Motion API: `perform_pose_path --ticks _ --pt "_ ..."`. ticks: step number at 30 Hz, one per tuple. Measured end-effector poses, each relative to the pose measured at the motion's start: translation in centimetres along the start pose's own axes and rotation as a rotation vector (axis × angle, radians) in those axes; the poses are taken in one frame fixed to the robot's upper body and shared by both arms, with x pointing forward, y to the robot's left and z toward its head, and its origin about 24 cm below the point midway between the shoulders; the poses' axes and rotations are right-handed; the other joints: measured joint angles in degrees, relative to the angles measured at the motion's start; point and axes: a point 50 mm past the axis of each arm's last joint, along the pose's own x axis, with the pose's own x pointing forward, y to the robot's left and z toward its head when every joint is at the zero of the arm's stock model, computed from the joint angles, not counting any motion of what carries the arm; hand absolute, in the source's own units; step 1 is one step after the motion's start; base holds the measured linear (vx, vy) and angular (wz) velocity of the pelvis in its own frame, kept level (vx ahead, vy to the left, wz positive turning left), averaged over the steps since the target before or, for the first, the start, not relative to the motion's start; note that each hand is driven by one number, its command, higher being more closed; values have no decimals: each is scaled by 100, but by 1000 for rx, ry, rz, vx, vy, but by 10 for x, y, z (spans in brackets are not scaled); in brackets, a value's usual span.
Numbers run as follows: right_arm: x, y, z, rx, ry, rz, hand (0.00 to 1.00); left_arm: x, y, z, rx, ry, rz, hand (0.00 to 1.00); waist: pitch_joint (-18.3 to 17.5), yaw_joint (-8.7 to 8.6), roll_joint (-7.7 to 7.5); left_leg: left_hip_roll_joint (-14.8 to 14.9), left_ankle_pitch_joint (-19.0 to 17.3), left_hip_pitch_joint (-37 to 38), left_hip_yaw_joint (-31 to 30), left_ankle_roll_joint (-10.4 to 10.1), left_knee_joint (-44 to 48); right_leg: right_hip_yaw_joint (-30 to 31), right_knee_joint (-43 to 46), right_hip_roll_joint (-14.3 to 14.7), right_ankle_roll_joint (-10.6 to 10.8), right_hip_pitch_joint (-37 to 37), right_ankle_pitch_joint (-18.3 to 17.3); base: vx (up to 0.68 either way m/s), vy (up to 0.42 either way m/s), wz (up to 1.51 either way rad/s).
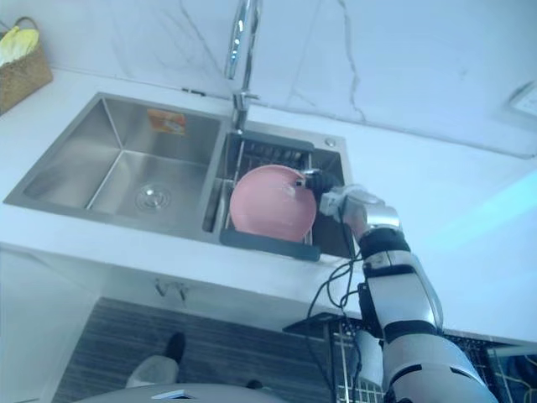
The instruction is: Walk over to the sink, pick up the cup, carry it to the dishwasher, place the cup inside the dishwasher, then close the dishwasher door
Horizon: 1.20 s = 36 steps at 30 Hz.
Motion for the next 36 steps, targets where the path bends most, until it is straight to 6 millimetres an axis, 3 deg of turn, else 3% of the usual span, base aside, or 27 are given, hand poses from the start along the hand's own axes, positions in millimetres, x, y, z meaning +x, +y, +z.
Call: perform_pose_path --ticks 12,14,18,21,26,32,36 --pt "-22 -33 43 329 -371 -293 100 0 -3 -7 -14 17 27 0 -54 -232 133 9 -17 3 306 28 0 289 -153 -2 15 -115 196 -9 11 -13" --pt "-32 -38 57 393 -493 -341 100 0 -4 -8 -16 18 35 0 -67 -248 156 16 -20 1 388 34 0 384 -162 0 12 -158 226 -18 11 -16" --pt "-56 -53 65 560 -687 -413 100 1 -7 -11 -26 25 48 0 -111 -270 228 12 -47 12 489 78 0 482 -204 -4 27 -179 271 -4 11 -11" --pt "-69 -53 63 724 -825 -431 100 1 -7 -11 -31 27 58 0 -121 -403 244 15 -59 12 568 88 0 560 -252 -3 26 -204 311 8 5 -15" --pt "-90 -50 48 940 -986 -436 100 1 -7 -13 -36 31 83 0 -166 -480 256 57 -110 23 872 92 1 870 -277 11 21 -362 406 10 0 -28" --pt "-120 -52 18 1076 -1119 -485 100 1 -4 -16 -47 45 109 0 -304 -596 280 81 -232 182 1333 106 0 1307 -296 23 21 -473 445 12 -4 -40" --pt "-142 -58 6 1090 -1187 -526 100 0 1 -20 -52 65 135 0 -431 -777 282 98 -291 188 1668 116 0 1645 -297 21 28 -679 517 8 -2 -44"
